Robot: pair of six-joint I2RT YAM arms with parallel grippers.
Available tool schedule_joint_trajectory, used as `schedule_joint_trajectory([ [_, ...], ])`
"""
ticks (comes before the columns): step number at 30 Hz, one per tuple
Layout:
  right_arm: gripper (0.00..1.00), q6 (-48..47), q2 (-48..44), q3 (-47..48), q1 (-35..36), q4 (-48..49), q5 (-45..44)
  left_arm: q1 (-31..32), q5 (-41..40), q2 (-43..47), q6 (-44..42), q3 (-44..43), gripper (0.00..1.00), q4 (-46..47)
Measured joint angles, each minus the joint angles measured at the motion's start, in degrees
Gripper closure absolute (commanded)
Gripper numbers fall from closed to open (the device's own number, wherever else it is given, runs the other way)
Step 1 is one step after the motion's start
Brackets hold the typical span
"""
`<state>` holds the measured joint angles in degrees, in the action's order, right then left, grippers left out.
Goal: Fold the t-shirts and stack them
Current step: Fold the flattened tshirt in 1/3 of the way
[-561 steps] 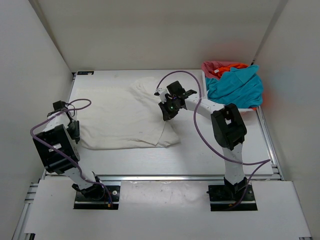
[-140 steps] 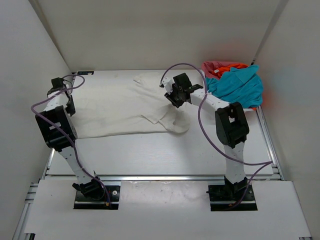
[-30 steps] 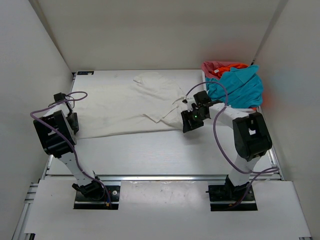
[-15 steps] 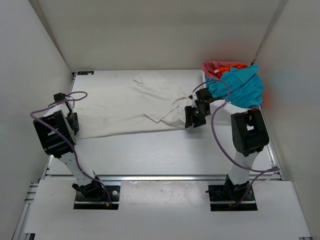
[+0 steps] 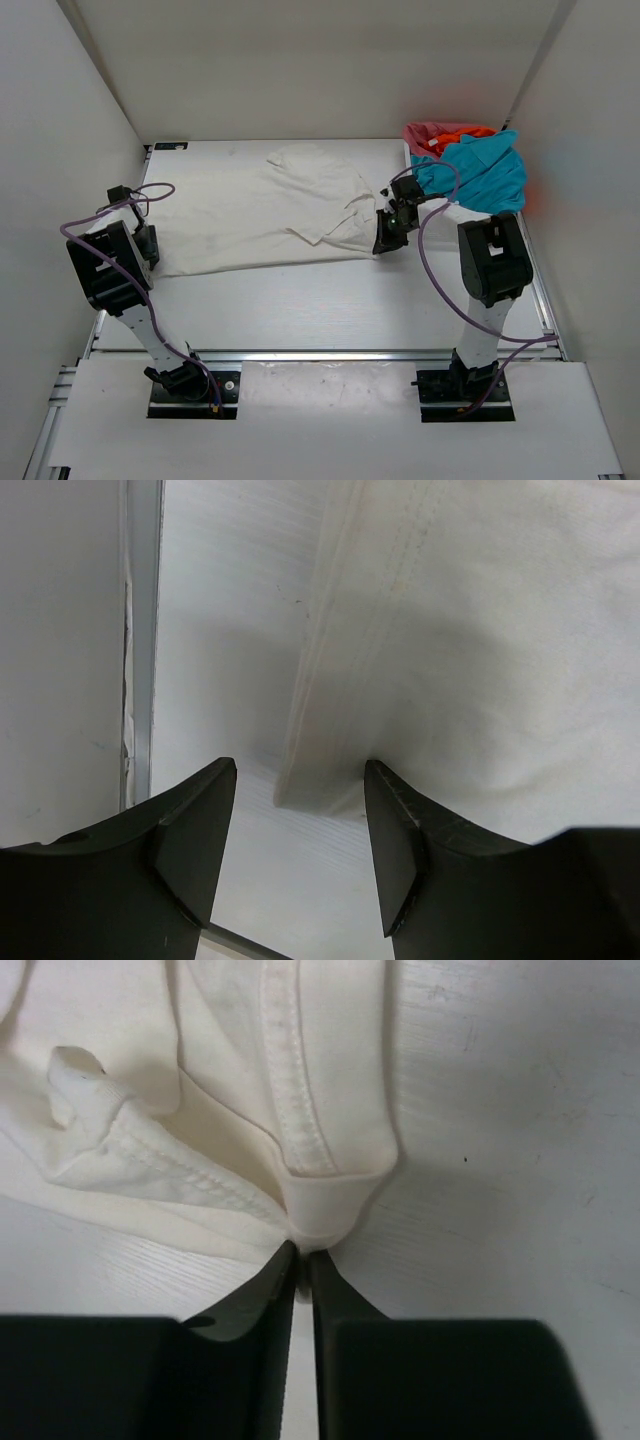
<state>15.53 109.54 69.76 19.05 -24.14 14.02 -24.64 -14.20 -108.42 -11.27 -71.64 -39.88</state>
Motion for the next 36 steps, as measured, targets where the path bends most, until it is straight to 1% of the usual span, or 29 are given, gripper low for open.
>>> schedule_joint_trajectory([
  [1, 0.95, 0.3, 0.1, 0.0, 0.0, 0.1, 0.1, 0.0, 0.2, 0.0, 0.0, 0.0, 0.35, -0.1],
  [3, 1.0, 0.5, 0.1, 0.0, -0.1, 0.2, 0.5, 0.0, 0.9, 0.1, 0.2, 0.0, 0.37, -0.3],
  [7, 1.0, 0.4, -0.1, -0.7, -0.9, 0.7, 1.7, -0.2, 3.4, 0.2, 0.2, 0.0, 0.37, -0.7],
  [13, 1.0, -1.0, -2.5, -5.2, -2.3, 1.8, 6.4, -0.1, 7.7, 1.6, 0.5, 1.8, 0.37, 0.0],
  [16, 1.0, -2.1, -3.8, -7.2, -2.4, 1.6, 7.8, -0.2, 8.1, 1.6, 0.9, 1.8, 0.41, -0.1],
  [18, 1.0, -2.7, -4.3, -8.0, -2.3, 1.4, 8.5, -0.2, 8.4, 1.5, 1.4, 1.8, 0.48, -0.3],
  [19, 1.0, -2.9, -4.5, -8.2, -2.3, 1.4, 8.8, -0.2, 8.7, 1.4, 1.4, 1.8, 0.6, -0.4],
  [20, 1.0, -3.3, -4.6, -8.4, -2.3, 1.4, 9.1, -0.1, 9.1, 1.3, 1.5, 1.8, 0.76, -0.5],
  [21, 1.0, -3.7, -4.8, -8.6, -2.3, 1.3, 9.3, -0.1, 9.4, 1.2, 1.7, 1.8, 0.84, -0.6],
  [22, 1.0, -4.0, -4.9, -8.8, -2.3, 1.1, 9.5, 0.0, 9.6, 1.0, 1.3, 1.7, 0.95, -0.9],
  [23, 1.0, -4.3, -5.0, -8.8, -2.3, 0.8, 9.8, 0.1, 9.8, 1.0, 1.0, 1.7, 1.0, -1.1],
  [28, 1.0, -7.5, -7.1, -10.3, -3.0, -0.6, 10.4, 0.1, 9.8, 1.1, -1.8, 1.9, 1.0, -1.9],
  [36, 1.0, -11.7, -18.3, -21.1, -3.3, -6.3, 11.0, 0.0, 3.6, 5.3, -9.3, 8.5, 1.0, -4.6],
])
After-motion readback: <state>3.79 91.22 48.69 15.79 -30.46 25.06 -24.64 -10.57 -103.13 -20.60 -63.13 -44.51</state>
